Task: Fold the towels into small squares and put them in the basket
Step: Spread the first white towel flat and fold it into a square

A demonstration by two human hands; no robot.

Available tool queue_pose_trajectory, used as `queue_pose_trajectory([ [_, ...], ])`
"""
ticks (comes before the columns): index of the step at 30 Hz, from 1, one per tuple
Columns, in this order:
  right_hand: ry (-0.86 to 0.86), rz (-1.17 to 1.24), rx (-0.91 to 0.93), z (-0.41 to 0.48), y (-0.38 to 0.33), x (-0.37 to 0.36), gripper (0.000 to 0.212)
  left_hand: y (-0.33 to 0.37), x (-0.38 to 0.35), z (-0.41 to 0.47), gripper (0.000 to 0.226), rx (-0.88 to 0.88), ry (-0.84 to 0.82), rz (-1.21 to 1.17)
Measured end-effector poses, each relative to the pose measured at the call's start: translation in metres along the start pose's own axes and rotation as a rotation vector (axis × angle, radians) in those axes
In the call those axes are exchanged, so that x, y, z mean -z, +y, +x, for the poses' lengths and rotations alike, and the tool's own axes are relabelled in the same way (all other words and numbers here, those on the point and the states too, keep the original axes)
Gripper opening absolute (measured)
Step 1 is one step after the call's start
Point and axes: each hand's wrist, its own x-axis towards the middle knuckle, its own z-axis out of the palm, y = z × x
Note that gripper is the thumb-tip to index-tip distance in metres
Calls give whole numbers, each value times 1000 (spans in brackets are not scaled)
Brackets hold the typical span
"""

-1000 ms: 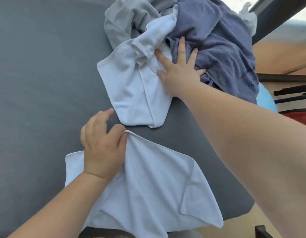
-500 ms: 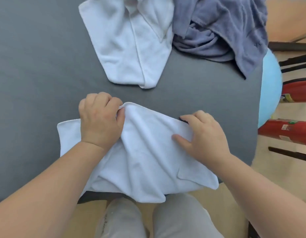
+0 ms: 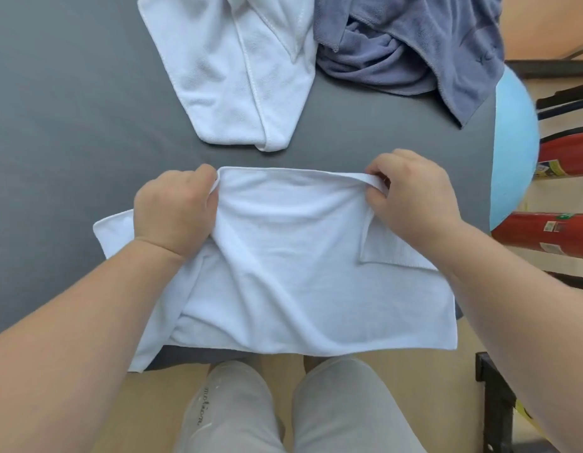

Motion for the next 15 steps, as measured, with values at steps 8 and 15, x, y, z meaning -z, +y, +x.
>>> queue_pose_trajectory([
  [8, -252, -106, -108, 41, -8, 26, 27, -31, 24, 42, 19, 101, -23, 107],
  [15, -418, -141, -241, 15, 9, 57, 14, 69, 15, -5, 50, -89, -20, -107],
])
